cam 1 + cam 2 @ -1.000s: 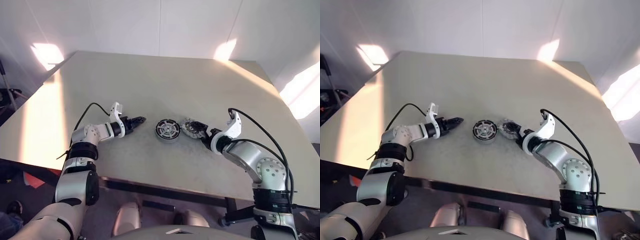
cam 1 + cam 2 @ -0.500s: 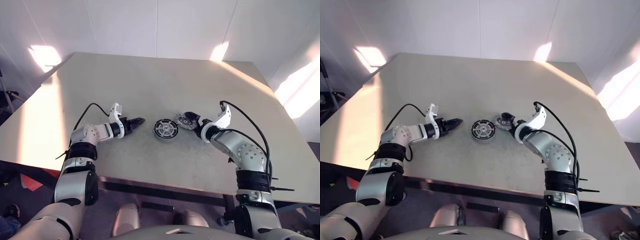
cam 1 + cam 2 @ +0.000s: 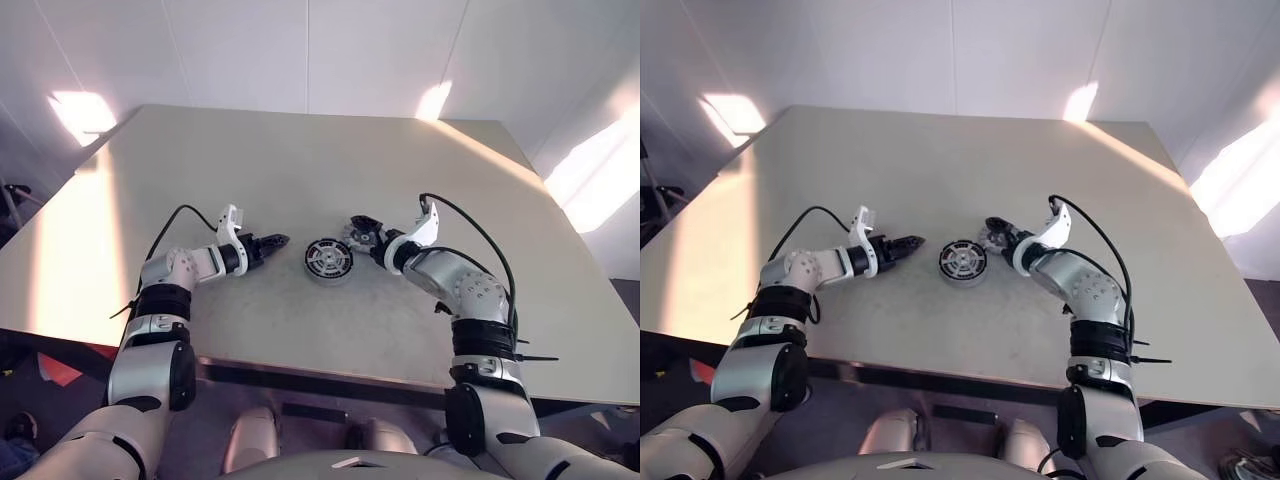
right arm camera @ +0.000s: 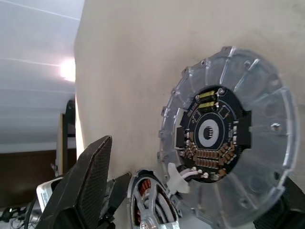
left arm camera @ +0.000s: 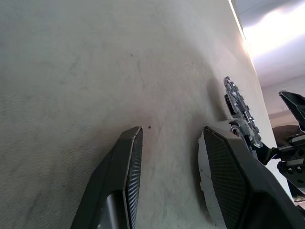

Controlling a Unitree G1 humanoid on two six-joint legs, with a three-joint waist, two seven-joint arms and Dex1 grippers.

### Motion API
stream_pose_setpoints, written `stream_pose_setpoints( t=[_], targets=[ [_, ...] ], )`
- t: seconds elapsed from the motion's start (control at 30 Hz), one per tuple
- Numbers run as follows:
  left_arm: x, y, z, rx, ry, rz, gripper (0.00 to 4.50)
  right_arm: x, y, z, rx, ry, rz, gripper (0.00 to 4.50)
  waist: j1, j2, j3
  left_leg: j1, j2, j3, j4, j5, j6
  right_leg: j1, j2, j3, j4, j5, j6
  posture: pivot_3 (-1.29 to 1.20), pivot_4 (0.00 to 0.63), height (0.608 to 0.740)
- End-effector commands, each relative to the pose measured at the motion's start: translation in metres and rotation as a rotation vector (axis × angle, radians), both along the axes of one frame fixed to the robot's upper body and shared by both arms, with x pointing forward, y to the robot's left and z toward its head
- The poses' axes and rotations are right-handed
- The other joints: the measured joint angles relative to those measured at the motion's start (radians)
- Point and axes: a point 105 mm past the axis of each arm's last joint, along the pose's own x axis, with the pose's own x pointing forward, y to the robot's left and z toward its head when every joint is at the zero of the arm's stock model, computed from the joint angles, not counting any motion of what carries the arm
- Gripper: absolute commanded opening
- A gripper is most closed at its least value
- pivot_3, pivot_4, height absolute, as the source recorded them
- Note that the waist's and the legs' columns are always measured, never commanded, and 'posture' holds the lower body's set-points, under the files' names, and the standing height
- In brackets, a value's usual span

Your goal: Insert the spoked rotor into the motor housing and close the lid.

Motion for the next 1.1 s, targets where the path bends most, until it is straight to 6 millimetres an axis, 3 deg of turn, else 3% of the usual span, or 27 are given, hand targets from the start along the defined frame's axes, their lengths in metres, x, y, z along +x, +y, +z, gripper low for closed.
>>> stream_pose_setpoints(
  t=[0.03, 0.27, 0.4, 0.57, 0.8, 0.97, 1.1],
  targets=[
    [0.004, 0.002, 0.007, 0.010, -0.034, 0.008, 2.20, 0.005, 0.013, 0.007, 0.014, -0.029, 0.049, 4.46, 0.000, 0.000, 0.000, 0.000, 0.000, 0.000, 0.000, 0.000, 0.000, 0.000, 0.000, 0.000, 0.000, 0.001, -0.001, 0.00, 0.000, 0.740],
    [0.003, 0.002, 0.004, 0.011, -0.031, 0.010, 2.20, 0.009, 0.021, 0.032, 0.053, -0.147, 0.088, 4.46, 0.002, 0.000, 0.000, -0.002, 0.000, 0.000, 0.000, 0.000, 0.001, -0.002, 0.000, 0.000, 0.000, 0.001, -0.001, 0.00, 0.000, 0.740],
    [0.001, -0.001, 0.001, 0.014, -0.024, -0.002, 2.20, -0.002, 0.032, 0.079, 0.088, -0.392, 0.180, 4.46, 0.005, 0.001, 0.001, -0.004, 0.000, 0.000, 0.000, -0.001, 0.001, -0.004, 0.000, 0.000, -0.001, 0.001, -0.001, 0.00, 0.000, 0.740],
    [0.000, -0.003, 0.000, 0.017, -0.023, -0.013, 2.20, -0.015, 0.037, 0.113, 0.130, -0.567, 0.236, 4.46, 0.010, 0.001, 0.001, -0.004, 0.000, 0.000, -0.001, -0.001, 0.002, -0.004, 0.000, 0.000, -0.001, 0.001, -0.002, 0.00, 0.000, 0.740],
    [0.002, 0.000, 0.001, 0.020, -0.028, -0.004, 2.20, -0.018, 0.041, 0.116, 0.055, -0.600, 0.273, 4.46, 0.011, 0.001, 0.001, -0.004, 0.000, 0.000, -0.001, -0.001, 0.002, -0.004, 0.000, 0.000, -0.001, 0.001, -0.002, 0.00, 0.000, 0.740],
    [0.002, 0.001, 0.001, 0.020, -0.030, -0.002, 2.20, -0.022, 0.042, 0.124, -0.151, -0.770, 0.286, 4.46, 0.012, 0.001, 0.001, -0.005, 0.000, 0.000, -0.001, -0.001, 0.002, -0.004, 0.000, 0.000, -0.002, 0.001, -0.001, 0.00, 0.000, 0.740],
    [0.002, 0.000, 0.002, 0.011, -0.034, -0.009, 2.20, -0.024, 0.046, 0.114, -0.450, -0.920, 0.331, 4.46, 0.013, 0.001, 0.001, -0.004, 0.000, 0.000, -0.002, -0.001, 0.002, -0.004, 0.000, 0.000, -0.002, -0.003, 0.005, 0.00, 0.000, 0.740]
  ],
)
